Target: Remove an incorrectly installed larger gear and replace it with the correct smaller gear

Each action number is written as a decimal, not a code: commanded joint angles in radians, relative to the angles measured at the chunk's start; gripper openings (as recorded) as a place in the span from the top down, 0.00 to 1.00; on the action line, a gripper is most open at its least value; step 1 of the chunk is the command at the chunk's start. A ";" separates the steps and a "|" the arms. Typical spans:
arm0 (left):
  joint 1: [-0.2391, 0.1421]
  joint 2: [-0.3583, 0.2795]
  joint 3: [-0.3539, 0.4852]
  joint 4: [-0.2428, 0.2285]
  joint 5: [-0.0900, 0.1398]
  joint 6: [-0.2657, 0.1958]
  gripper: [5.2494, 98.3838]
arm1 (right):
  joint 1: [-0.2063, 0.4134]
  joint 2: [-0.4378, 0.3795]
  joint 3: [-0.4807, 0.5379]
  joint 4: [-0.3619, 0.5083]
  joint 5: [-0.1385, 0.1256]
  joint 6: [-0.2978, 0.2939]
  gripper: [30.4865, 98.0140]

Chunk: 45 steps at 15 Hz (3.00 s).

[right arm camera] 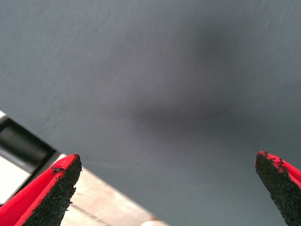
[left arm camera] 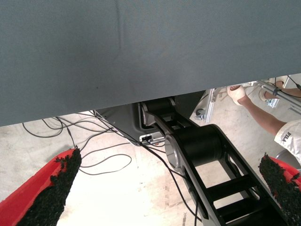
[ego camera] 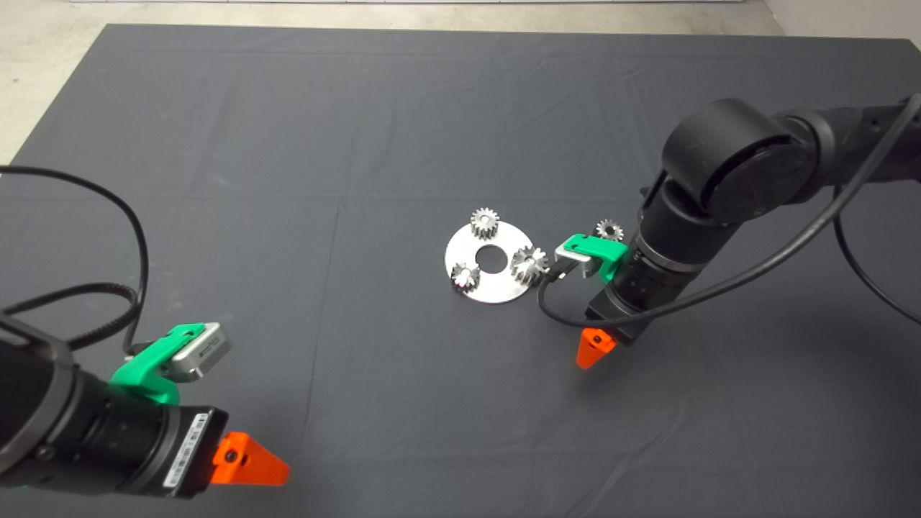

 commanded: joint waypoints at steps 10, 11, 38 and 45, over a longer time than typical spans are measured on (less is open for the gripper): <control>-0.010 0.002 0.017 -0.021 0.001 0.003 0.01 | -0.023 0.097 -0.205 -0.154 -0.128 -0.323 0.01; -0.011 0.000 0.017 -0.021 0.001 0.003 0.01 | -0.023 0.098 -0.212 -0.167 -0.128 -0.340 0.01; -0.010 0.000 0.017 -0.021 0.001 0.003 0.01 | -0.051 0.227 -0.430 -0.289 -0.128 -0.428 0.03; -0.010 0.000 0.017 -0.021 0.001 0.003 0.01 | -0.057 0.241 -0.455 -0.295 -0.128 -0.428 0.12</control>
